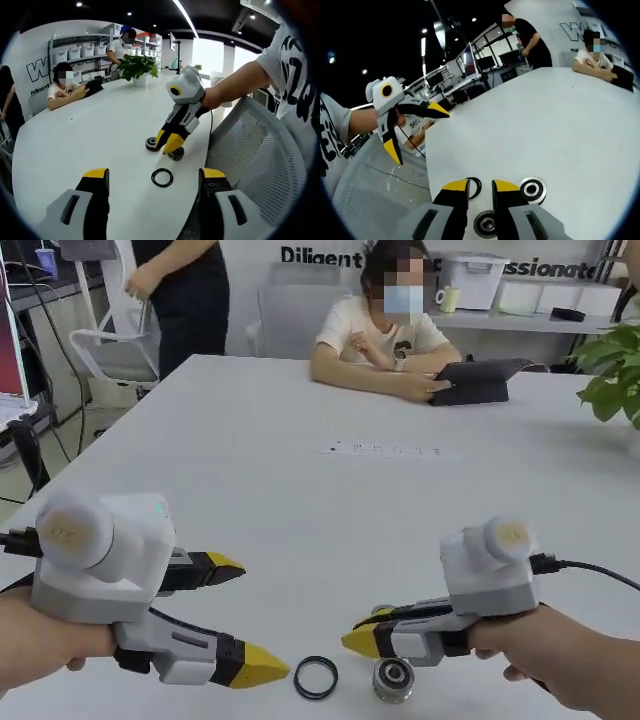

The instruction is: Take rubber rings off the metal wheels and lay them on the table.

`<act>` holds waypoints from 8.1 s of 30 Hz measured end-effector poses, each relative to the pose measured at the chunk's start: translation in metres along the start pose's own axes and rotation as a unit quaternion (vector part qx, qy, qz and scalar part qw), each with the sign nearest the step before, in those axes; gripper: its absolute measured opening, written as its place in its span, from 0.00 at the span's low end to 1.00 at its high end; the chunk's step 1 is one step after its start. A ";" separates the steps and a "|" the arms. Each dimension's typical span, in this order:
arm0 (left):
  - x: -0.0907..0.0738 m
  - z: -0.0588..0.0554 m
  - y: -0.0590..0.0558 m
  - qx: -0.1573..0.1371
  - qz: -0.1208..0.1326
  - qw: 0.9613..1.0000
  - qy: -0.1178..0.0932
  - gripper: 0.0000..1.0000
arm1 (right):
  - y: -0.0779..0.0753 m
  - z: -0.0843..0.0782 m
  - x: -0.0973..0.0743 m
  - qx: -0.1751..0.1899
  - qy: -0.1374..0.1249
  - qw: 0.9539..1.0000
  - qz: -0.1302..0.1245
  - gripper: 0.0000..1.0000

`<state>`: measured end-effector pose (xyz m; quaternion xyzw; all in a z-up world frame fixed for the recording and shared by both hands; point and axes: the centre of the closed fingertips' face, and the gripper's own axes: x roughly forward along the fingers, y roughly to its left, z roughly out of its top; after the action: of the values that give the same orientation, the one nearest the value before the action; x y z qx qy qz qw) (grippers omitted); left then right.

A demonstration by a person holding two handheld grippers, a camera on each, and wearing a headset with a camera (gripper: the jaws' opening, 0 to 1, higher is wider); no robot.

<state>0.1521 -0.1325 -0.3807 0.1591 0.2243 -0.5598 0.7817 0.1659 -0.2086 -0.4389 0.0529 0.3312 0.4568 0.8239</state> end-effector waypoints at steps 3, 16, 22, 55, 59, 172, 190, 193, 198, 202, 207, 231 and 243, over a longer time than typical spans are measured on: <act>0.004 0.003 0.000 0.003 -0.003 1.000 0.001 0.70 | -0.002 0.005 -0.007 0.007 -0.017 1.000 -0.002 0.17; 0.027 0.021 0.000 0.014 -0.021 1.000 -0.003 0.69 | -0.023 0.009 -0.036 0.014 -0.054 0.998 -0.031 0.17; 0.038 0.026 0.001 0.014 -0.026 1.000 -0.004 0.68 | -0.032 0.011 -0.048 0.015 -0.069 0.997 -0.043 0.18; 0.092 0.034 0.020 -0.003 -0.025 1.000 -0.002 0.54 | -0.057 -0.009 -0.047 -0.032 -0.058 0.996 -0.061 0.27; 0.099 0.031 0.020 -0.002 -0.028 1.000 0.002 0.52 | -0.059 -0.014 -0.043 -0.044 -0.048 0.996 -0.064 0.27; 0.168 0.009 0.007 0.045 -0.016 0.998 0.041 0.07 | -0.079 -0.021 -0.034 0.114 -0.107 0.984 -0.085 0.00; 0.166 0.009 0.004 0.036 -0.006 0.998 0.043 0.06 | -0.078 -0.017 -0.035 0.157 -0.126 0.977 -0.073 0.00; 0.166 0.009 0.003 0.036 -0.003 0.998 0.043 0.06 | -0.076 -0.016 -0.035 0.151 -0.126 0.978 -0.073 0.00; 0.166 0.008 0.004 0.036 0.000 0.998 0.044 0.06 | -0.076 -0.016 -0.035 0.148 -0.125 0.978 -0.073 0.00; 0.166 0.008 0.003 0.038 0.002 0.998 0.044 0.06 | -0.073 -0.014 -0.034 0.153 -0.126 0.978 -0.070 0.00; 0.166 0.008 0.004 0.039 0.005 0.998 0.045 0.06 | -0.070 -0.013 -0.033 0.148 -0.125 0.979 -0.068 0.00; 0.166 0.008 0.003 0.042 0.009 0.998 0.046 0.06 | -0.058 -0.007 -0.032 0.143 -0.136 0.980 -0.033 0.00; 0.166 0.008 0.004 0.039 0.005 0.998 0.040 0.07 | -0.063 -0.009 -0.035 0.143 -0.132 0.980 -0.045 0.00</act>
<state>0.2022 -0.2687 -0.4612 0.2127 0.2331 -0.5574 0.7679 0.1929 -0.2741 -0.4528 0.2150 0.2838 0.3564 0.8639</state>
